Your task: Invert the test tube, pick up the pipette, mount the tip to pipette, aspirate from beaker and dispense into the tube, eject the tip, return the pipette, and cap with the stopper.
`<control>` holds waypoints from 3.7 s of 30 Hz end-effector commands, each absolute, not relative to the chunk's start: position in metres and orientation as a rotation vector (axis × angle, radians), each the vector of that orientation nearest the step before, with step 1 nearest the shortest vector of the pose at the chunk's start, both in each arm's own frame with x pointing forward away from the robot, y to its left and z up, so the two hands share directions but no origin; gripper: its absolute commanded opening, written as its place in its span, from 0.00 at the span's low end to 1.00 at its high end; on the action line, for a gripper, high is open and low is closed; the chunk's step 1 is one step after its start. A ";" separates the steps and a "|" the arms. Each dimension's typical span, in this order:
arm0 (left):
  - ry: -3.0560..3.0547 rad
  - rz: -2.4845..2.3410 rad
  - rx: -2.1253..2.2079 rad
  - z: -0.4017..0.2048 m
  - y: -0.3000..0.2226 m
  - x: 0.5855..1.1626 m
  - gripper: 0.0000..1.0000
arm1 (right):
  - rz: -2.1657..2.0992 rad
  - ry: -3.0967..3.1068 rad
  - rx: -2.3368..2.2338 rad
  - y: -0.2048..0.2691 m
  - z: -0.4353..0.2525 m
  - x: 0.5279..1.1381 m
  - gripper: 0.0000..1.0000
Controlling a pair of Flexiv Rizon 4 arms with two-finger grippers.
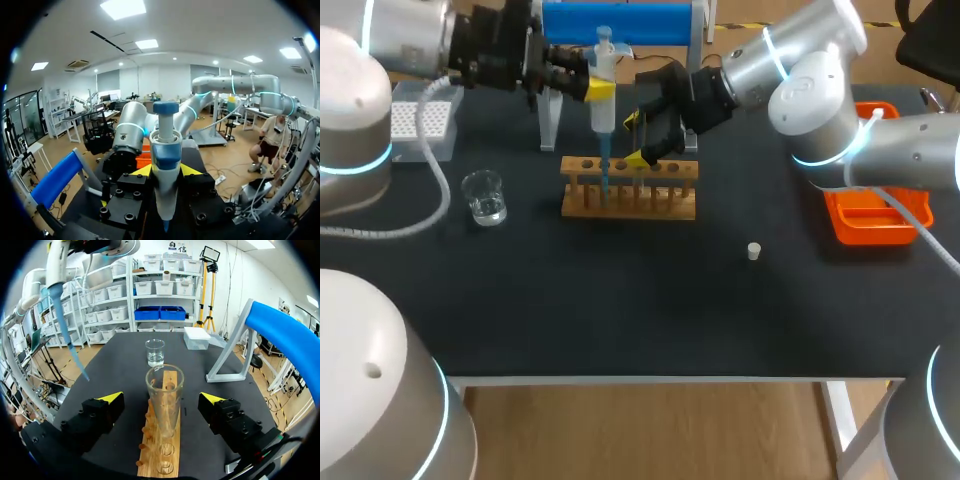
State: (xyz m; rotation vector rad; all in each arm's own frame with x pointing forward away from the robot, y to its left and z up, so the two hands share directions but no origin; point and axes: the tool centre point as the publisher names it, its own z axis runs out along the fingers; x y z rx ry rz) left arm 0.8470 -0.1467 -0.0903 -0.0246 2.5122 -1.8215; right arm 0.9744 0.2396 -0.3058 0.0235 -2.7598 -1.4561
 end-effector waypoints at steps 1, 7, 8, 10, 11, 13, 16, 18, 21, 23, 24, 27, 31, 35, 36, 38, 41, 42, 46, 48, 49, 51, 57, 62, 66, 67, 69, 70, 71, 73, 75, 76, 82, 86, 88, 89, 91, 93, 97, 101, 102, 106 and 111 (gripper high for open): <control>2.478 -1.838 -0.028 -0.099 -0.158 0.842 0.00 | -1.453 -2.760 0.025 0.239 -0.305 0.975 1.00; 2.474 -1.848 -0.013 -0.107 -0.171 0.836 0.00 | -1.453 -2.760 0.025 0.239 -0.305 0.975 1.00; 2.476 -1.836 -0.011 -0.108 -0.172 0.835 0.00 | -1.453 -2.760 0.025 0.239 -0.305 0.975 1.00; 2.478 -1.823 -0.029 -0.109 -0.174 0.834 0.00 | -1.453 -2.760 0.025 0.239 -0.305 0.975 1.00; 2.468 -1.824 -0.032 -0.109 -0.175 0.833 0.00 | -1.453 -2.760 0.025 0.239 -0.305 0.975 1.00; 2.451 -1.821 -0.043 -0.111 -0.176 0.831 0.00 | -1.453 -2.760 0.025 0.239 -0.305 0.975 1.00; 2.439 -1.800 -0.106 -0.114 -0.177 0.829 0.00 | -1.453 -2.760 0.025 0.239 -0.305 0.975 1.00; 2.428 -1.807 -0.098 -0.115 -0.177 0.829 0.00 | -1.453 -2.760 0.025 0.239 -0.305 0.975 1.00; 2.418 -1.809 -0.101 -0.116 -0.177 0.828 0.00 | -1.453 -2.760 0.025 0.239 -0.305 0.975 1.00; 2.417 -1.808 -0.104 -0.116 -0.178 0.827 0.00 | -1.453 -2.760 0.025 0.239 -0.305 0.975 1.00; 2.417 -1.807 -0.106 -0.116 -0.178 0.827 0.00 | -1.453 -2.760 0.025 0.239 -0.305 0.975 1.00; 2.424 -1.797 -0.111 -0.116 -0.177 0.827 0.00 | -1.453 -2.760 0.025 0.239 -0.305 0.975 1.00; 2.433 -1.787 -0.114 -0.113 -0.177 0.826 0.00 | -1.453 -2.760 0.025 0.239 -0.305 0.975 1.00; 2.434 -1.785 -0.114 -0.113 -0.177 0.826 0.00 | -1.453 -2.760 0.025 0.239 -0.305 0.975 1.00; 2.434 -1.785 -0.114 -0.113 -0.177 0.826 0.00 | -1.453 -2.760 0.025 0.239 -0.305 0.975 1.00; 2.434 -1.785 -0.114 -0.113 -0.177 0.826 0.00 | -1.453 -2.760 0.025 0.239 -0.305 0.975 1.00; 2.434 -1.785 -0.114 -0.113 -0.177 0.826 0.00 | -1.453 -2.760 0.025 0.239 -0.305 0.975 1.00; 2.434 -1.785 -0.114 -0.113 -0.177 0.826 0.00 | -1.453 -2.760 0.025 0.239 -0.305 0.975 1.00; 2.434 -1.785 -0.114 -0.113 -0.177 0.826 0.00 | -1.453 -2.760 0.025 0.239 -0.305 0.975 1.00; 2.434 -1.785 -0.114 -0.113 -0.177 0.826 0.00 | -1.453 -2.760 0.025 0.239 -0.305 0.975 1.00; 2.434 -1.785 -0.114 -0.113 -0.177 0.826 0.00 | -1.458 -2.758 0.034 0.236 -0.304 0.974 1.00; 2.434 -1.785 -0.114 -0.113 -0.177 0.826 0.00 | -1.469 -2.777 0.029 0.230 -0.300 0.971 1.00; 2.434 -1.785 -0.114 -0.113 -0.177 0.826 0.00 | -1.494 -2.810 0.047 0.209 -0.285 0.961 1.00; 2.434 -1.785 -0.114 -0.113 -0.177 0.826 0.00 | -1.500 -2.830 0.051 0.183 -0.275 0.947 1.00; 2.434 -1.785 -0.114 -0.113 -0.177 0.826 0.00 | -1.540 -2.815 0.033 0.156 -0.265 0.931 1.00; 2.434 -1.785 -0.114 -0.113 -0.177 0.826 0.00 | -1.560 -2.801 0.029 0.149 -0.263 0.924 1.00; 2.434 -1.785 -0.114 -0.113 -0.177 0.826 0.00 | -1.592 -2.794 0.024 0.137 -0.258 0.911 1.00; 2.434 -1.785 -0.114 -0.113 -0.177 0.826 0.00 | -1.616 -2.774 0.033 0.131 -0.256 0.903 1.00; 2.434 -1.785 -0.114 -0.113 -0.177 0.826 0.00 | -1.639 -2.761 0.029 0.125 -0.253 0.897 1.00; 2.434 -1.785 -0.114 -0.113 -0.177 0.826 0.00 | -1.679 -2.737 0.033 0.118 -0.249 0.884 1.00; 2.434 -1.785 -0.114 -0.113 -0.177 0.826 0.00 | -1.721 -2.709 0.039 0.113 -0.245 0.872 1.00; 2.434 -1.785 -0.114 -0.113 -0.177 0.826 0.00 | -1.742 -2.690 0.046 0.111 -0.242 0.867 1.00; 2.434 -1.785 -0.114 -0.113 -0.177 0.826 0.00 | -1.860 -2.593 0.125 0.115 -0.227 0.840 1.00; 2.434 -1.785 -0.114 -0.113 -0.177 0.826 0.00 | -1.944 -2.503 0.186 0.120 -0.211 0.829 1.00; 2.434 -1.785 -0.114 -0.113 -0.177 0.826 0.00 | -1.974 -2.458 0.215 0.124 -0.203 0.825 1.00; 2.434 -1.785 -0.114 -0.113 -0.177 0.826 0.00 | -1.986 -2.439 0.232 0.127 -0.200 0.822 1.00; 2.434 -1.785 -0.114 -0.113 -0.177 0.826 0.00 | -2.006 -2.412 0.254 0.132 -0.195 0.818 1.00; 2.434 -1.785 -0.114 -0.113 -0.177 0.826 0.00 | -2.021 -2.384 0.260 0.138 -0.191 0.815 1.00; 2.434 -1.785 -0.114 -0.113 -0.177 0.826 0.00 | -2.010 -2.327 0.268 0.154 -0.186 0.813 1.00; 2.434 -1.785 -0.114 -0.113 -0.177 0.826 0.00 | -1.993 -2.263 0.258 0.169 -0.180 0.813 1.00; 2.434 -1.785 -0.114 -0.113 -0.177 0.826 0.00 | -1.983 -2.256 0.248 0.173 -0.179 0.813 1.00; 2.434 -1.785 -0.114 -0.113 -0.177 0.826 0.00 | -2.002 -2.208 0.216 0.184 -0.176 0.814 1.00; 2.434 -1.785 -0.114 -0.113 -0.177 0.826 0.00 | -2.014 -2.173 0.208 0.197 -0.174 0.818 1.00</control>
